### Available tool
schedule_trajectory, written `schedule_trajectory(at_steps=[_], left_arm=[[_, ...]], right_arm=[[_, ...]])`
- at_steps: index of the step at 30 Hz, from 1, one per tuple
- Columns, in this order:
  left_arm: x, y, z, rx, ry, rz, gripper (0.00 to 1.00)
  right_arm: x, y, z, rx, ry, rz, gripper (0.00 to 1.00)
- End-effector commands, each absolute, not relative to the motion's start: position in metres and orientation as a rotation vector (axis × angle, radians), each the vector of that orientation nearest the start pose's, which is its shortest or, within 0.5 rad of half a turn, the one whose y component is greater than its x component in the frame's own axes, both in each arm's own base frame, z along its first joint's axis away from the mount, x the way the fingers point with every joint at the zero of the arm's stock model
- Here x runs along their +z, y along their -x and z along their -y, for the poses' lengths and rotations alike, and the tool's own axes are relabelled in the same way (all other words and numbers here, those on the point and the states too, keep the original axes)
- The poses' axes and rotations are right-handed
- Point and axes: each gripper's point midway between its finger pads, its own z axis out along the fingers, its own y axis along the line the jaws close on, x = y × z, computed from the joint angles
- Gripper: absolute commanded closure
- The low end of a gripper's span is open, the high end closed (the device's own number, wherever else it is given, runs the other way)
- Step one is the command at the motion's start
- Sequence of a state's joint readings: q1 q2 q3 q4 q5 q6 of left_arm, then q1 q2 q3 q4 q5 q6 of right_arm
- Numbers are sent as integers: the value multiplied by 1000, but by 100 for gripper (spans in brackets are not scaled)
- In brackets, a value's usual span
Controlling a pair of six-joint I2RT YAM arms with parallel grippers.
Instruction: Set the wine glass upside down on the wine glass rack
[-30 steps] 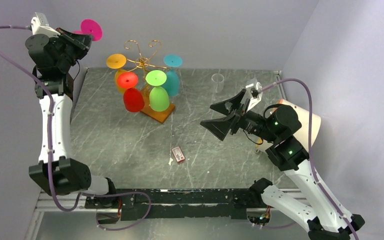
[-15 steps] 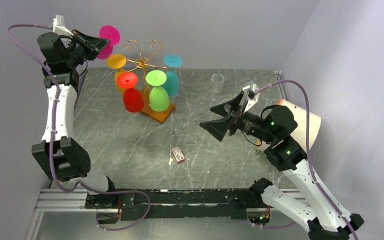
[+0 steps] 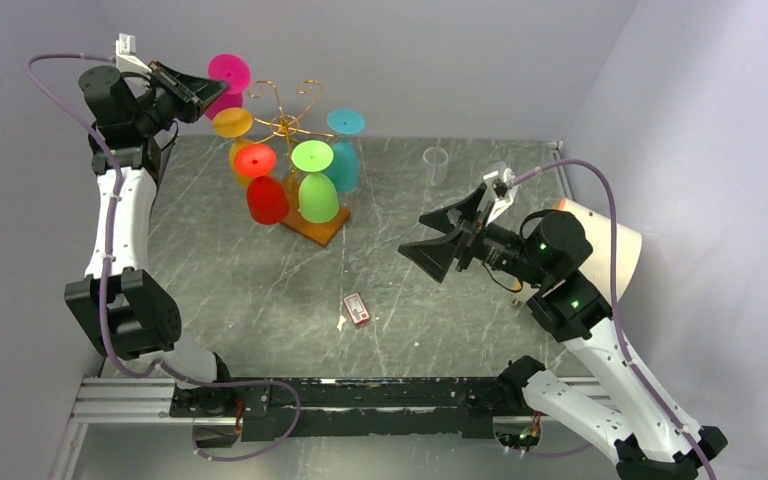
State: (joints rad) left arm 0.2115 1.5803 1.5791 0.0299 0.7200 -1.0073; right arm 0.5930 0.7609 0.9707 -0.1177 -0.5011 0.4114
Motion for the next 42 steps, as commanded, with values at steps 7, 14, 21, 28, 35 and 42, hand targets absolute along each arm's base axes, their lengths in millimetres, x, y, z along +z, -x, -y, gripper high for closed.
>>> schedule_trajectory(at_steps=[7,14,21,28,35,42], left_arm=[[421,-462,47,-1104,506,-1669,93],[415,-466,56,-1172,504,-1682,93],[419,-468,76,-1216,447,-1693,93],[423,-470,88,-1241,413,-1691,93],[421,-470,98,-1277,398,-1694,93],[419,-470,108,-1303,363,-1691,93]], right_arm=[[388,-179,-240,1172,556,-1484,0],[388,-179,-240,1171,557,-1483,0],[386,-181,-239,1158,552,-1492,0],[387,-180,-238,1159,554,-1491,0],[387,-179,-236,1153,551,-1487,0],[387,-179,-236,1149,552,-1485,0]])
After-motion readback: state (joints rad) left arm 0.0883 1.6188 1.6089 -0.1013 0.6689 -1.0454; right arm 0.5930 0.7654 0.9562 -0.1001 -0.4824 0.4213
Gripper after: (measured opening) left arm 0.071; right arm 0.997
